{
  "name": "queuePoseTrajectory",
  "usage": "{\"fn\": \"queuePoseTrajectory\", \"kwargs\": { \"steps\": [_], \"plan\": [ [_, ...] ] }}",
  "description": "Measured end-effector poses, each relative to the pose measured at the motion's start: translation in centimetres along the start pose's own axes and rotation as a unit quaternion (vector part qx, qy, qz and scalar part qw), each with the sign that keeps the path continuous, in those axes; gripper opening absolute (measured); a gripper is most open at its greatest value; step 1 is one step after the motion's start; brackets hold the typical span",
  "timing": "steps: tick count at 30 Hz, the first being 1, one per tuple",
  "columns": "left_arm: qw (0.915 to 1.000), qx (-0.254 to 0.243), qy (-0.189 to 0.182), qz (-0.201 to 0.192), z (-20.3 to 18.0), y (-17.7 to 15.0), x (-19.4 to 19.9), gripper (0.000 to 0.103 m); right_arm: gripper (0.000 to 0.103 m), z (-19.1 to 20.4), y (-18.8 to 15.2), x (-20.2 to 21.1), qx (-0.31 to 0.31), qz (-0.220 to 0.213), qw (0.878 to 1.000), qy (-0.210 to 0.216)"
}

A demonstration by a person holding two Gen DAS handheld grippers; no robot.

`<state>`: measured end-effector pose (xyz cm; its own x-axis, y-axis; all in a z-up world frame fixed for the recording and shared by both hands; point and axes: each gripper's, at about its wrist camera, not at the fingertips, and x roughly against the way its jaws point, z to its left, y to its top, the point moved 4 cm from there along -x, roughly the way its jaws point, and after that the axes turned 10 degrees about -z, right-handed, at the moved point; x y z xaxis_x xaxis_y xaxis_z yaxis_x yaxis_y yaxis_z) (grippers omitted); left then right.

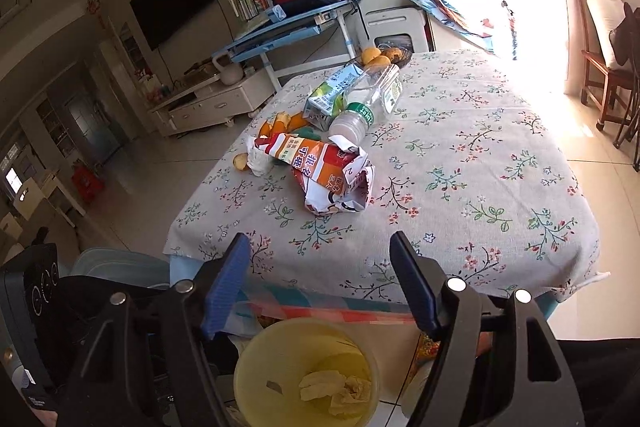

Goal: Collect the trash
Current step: 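Move both open tools back over the table trash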

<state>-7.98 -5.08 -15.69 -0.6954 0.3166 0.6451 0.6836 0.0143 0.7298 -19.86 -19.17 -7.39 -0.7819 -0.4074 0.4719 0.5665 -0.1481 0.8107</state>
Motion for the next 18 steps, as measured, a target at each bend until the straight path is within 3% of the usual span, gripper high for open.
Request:
{"fn": "queuePoseTrajectory", "kwargs": {
  "steps": [10,18],
  "plan": [
    [0.9963,0.054,0.049,-0.045,3.1,1.5,1.2,0.085,0.07,1.1,-0.3,-0.3,0.032,0.002,0.999,-0.003],
    [0.9936,0.042,0.059,-0.087,4.1,6.4,2.8,0.087,0.073,2.1,2.1,-1.7,0.08,0.0,0.997,0.001]
  ]
}}
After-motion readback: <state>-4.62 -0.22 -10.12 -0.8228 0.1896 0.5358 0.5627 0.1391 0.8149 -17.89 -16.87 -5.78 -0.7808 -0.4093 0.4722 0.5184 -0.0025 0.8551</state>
